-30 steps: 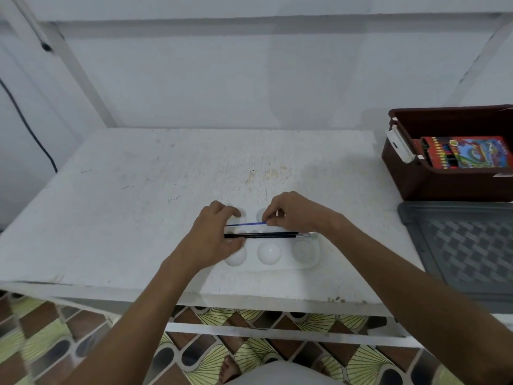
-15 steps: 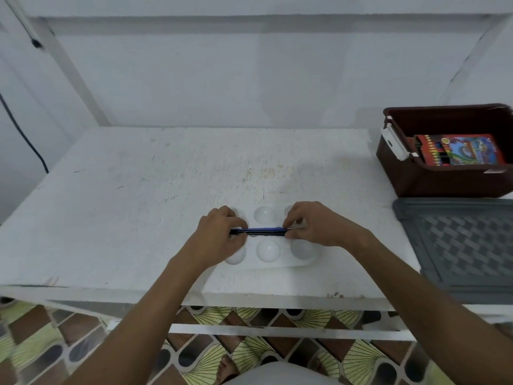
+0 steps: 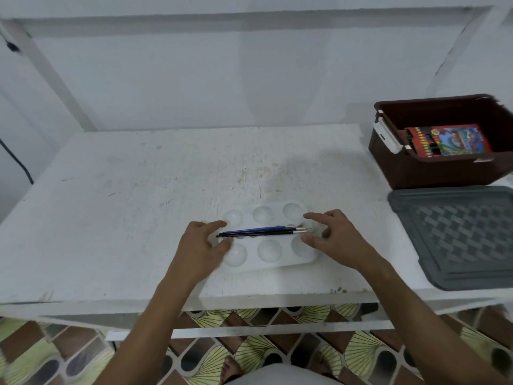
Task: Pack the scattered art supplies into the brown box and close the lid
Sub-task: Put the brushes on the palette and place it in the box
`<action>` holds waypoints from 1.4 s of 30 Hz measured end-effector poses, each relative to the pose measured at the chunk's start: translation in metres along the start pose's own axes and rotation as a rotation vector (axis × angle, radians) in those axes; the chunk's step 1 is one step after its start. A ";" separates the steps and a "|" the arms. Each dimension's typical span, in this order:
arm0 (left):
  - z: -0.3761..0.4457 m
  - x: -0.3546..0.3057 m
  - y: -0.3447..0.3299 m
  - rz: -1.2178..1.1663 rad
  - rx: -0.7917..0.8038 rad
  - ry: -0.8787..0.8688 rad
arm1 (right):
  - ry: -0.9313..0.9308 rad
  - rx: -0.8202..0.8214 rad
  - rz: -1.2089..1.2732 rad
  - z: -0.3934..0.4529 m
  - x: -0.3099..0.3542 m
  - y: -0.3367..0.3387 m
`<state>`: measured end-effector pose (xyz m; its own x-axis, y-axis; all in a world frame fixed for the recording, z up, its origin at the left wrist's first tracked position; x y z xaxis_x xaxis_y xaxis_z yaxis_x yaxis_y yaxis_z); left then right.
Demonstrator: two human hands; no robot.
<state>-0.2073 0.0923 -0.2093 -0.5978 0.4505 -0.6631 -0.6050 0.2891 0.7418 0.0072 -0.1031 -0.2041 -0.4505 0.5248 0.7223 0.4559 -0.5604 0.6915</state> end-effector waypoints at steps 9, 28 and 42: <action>0.008 0.003 -0.005 -0.130 0.058 0.056 | -0.009 -0.023 0.043 0.002 0.005 -0.010; 0.110 -0.290 -0.055 -0.246 0.073 -0.174 | 0.096 -0.165 0.088 0.125 -0.032 0.267; 0.124 -0.431 -0.222 0.186 0.132 -0.241 | 0.087 -0.010 -0.351 0.225 -0.162 0.357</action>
<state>0.2501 -0.0611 -0.0755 -0.5401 0.6883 -0.4844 -0.4143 0.2835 0.8648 0.4152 -0.2441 -0.0711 -0.6422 0.6299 0.4368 0.2549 -0.3620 0.8967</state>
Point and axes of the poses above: each hand's wrist, its own z-axis towards the middle knuckle, its own y-axis out of the back of the hand, x = y × z, the point moved 1 cm from there along z, towards the middle knuckle, and after that the axes turned 15 degrees about -x, right-handed, at the moved point
